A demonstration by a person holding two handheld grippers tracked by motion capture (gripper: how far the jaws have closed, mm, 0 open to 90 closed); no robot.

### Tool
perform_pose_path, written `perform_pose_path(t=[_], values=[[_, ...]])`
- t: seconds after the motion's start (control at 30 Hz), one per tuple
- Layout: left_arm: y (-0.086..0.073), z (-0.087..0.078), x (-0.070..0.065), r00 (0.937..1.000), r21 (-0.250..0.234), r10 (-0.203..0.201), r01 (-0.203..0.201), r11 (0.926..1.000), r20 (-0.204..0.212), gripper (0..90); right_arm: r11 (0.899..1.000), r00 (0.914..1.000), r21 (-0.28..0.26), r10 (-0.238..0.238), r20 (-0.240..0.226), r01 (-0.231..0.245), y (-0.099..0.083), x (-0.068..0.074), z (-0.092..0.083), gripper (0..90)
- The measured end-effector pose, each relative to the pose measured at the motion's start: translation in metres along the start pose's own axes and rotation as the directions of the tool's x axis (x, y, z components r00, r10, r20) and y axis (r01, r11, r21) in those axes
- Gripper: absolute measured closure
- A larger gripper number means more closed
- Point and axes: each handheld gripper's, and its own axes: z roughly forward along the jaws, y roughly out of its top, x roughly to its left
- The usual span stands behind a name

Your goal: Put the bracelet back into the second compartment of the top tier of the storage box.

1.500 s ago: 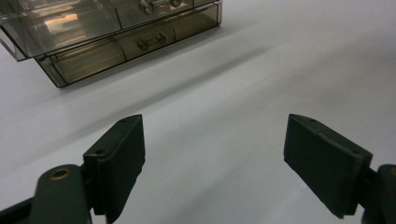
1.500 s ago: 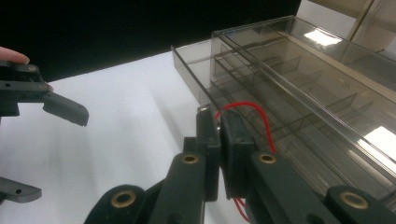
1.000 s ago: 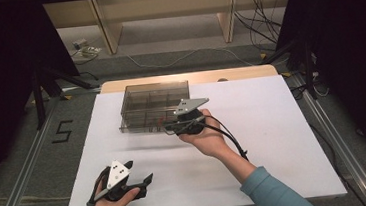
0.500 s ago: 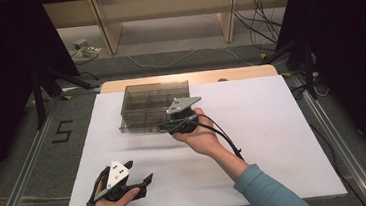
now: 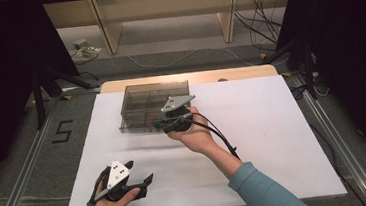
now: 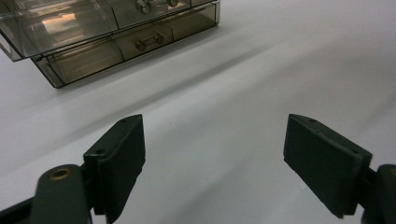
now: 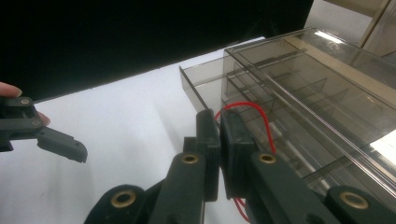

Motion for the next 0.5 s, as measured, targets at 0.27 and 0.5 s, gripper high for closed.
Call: perform_pose_path(t=[0.27, 0.5], values=[[0.000, -0.001, 0.000, 1.0000, -0.004, -0.004, 0.004, 1.0000, 0.000, 20.6, 1.000, 1.0000, 0.006, -0.001, 0.003, 0.001, 0.007, -0.001, 0.006, 87.3], [0.000, -0.001, 0.000, 1.0000, -0.003, 0.001, -0.001, 1.0000, 0.000, 20.6, 1.000, 1.0000, 0.012, 0.004, 0.008, -0.004, 0.009, -0.004, 0.014, 87.3]])
